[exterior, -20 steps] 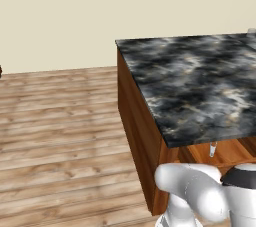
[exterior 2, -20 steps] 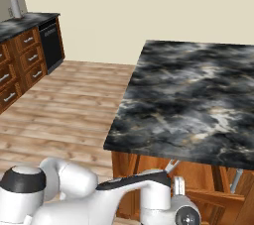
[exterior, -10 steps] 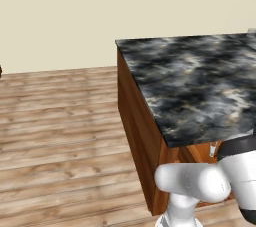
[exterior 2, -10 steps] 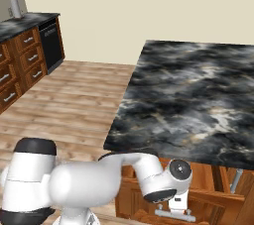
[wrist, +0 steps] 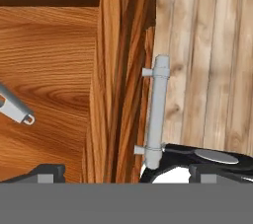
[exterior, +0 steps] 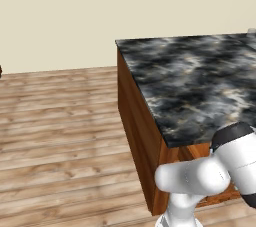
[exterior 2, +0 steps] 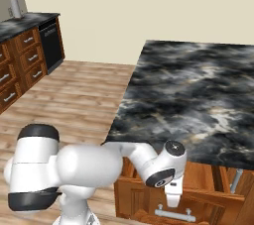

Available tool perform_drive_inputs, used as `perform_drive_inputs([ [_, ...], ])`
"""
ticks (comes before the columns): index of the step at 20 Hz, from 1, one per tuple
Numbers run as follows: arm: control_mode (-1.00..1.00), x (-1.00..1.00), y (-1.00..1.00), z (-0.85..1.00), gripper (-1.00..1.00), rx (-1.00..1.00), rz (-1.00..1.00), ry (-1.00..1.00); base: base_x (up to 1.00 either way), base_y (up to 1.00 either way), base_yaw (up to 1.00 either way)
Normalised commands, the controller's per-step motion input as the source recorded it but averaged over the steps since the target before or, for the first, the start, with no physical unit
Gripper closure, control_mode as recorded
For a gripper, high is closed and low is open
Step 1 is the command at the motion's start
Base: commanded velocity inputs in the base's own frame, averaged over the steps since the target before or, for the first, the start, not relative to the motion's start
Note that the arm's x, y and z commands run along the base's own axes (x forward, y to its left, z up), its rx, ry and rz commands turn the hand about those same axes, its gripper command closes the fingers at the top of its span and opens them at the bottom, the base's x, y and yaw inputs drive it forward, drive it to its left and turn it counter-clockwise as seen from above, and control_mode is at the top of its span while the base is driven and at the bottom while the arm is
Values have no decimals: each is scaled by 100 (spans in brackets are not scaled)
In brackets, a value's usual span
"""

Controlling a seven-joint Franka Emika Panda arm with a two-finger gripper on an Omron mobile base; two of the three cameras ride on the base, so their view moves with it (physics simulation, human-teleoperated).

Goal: Take the tongs from the drawer on the right and place them on the dining counter next to the tray containing the kebab skewer.

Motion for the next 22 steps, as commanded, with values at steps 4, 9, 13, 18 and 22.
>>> perform_drive_inputs([
  [4,-100,32,5,0,-100,-2,15,16,0,0,0],
  [9,-100,25,7,0,-100,-3,16,10,0,0,0],
  [13,-100,5,11,0,-100,-7,15,13,0,0,0],
  [18,-100,0,9,0,-100,-9,16,10,0,0,0],
  [22,-100,0,5,0,-100,-7,20,7,0,0,0],
])
